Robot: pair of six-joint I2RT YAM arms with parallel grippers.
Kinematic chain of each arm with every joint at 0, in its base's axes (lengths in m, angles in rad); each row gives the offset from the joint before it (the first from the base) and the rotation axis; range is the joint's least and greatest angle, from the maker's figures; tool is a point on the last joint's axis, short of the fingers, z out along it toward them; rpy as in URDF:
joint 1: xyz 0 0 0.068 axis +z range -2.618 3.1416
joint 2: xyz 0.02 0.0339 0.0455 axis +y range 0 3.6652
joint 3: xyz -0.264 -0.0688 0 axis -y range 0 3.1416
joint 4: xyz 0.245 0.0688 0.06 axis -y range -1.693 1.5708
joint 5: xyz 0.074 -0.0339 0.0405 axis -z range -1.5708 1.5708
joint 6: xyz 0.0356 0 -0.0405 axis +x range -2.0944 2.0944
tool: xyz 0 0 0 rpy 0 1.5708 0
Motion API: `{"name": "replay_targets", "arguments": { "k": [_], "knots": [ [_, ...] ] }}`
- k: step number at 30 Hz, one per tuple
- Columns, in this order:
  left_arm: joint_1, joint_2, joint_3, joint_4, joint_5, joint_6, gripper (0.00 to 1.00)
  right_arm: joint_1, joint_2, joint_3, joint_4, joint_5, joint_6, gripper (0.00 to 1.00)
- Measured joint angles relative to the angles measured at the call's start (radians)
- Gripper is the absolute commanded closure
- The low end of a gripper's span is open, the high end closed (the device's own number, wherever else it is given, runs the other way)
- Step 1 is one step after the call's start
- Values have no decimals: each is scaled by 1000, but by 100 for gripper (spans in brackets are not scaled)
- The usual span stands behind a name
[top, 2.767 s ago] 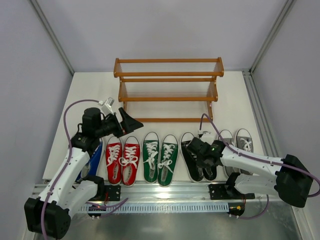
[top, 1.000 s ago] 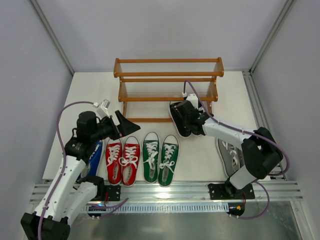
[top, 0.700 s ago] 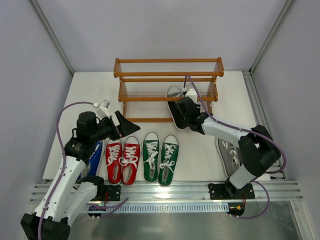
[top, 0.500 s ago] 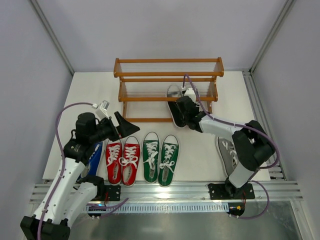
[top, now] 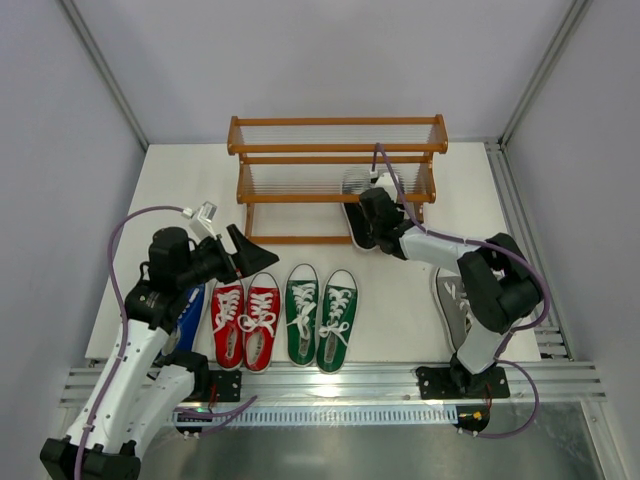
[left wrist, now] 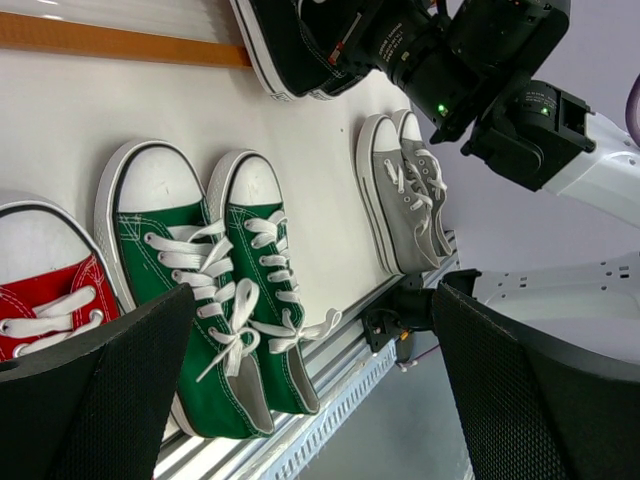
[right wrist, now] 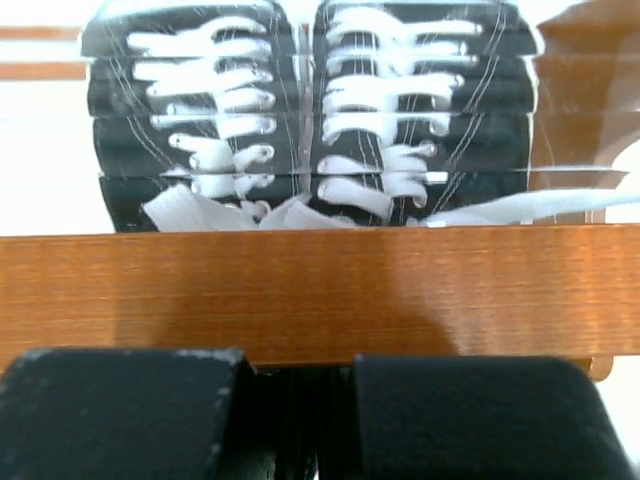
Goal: Place and organize the shoes onto the shoe shelf
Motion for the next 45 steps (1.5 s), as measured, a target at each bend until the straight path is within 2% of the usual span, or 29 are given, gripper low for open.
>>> {"name": "replay_targets", "arguments": {
  "k": [20,36,38,39,40,43,45],
  "knots": [
    [0,-13,0,0,-1,0,0,-74,2,1,11,-34,14,96],
    [0,-13,-2,0,0,0,0,-89,28,-1,45,-94,30,96],
    [0,-13,-2,0,0,0,0,-89,31,-1,50,-94,30,86],
    [0,-13,-2,0,0,0,0,-89,32,-1,51,-94,31,78],
    [0,-13,-2,-1,-1,0,0,-89,32,-1,56,-93,34,59],
    [0,-13,-2,-1,-1,0,0,-89,32,-1,87,-91,40,35],
    [0,-13,-2,-1,-2,1,0,-89,32,-2,109,-94,40,24]
  ]
}}
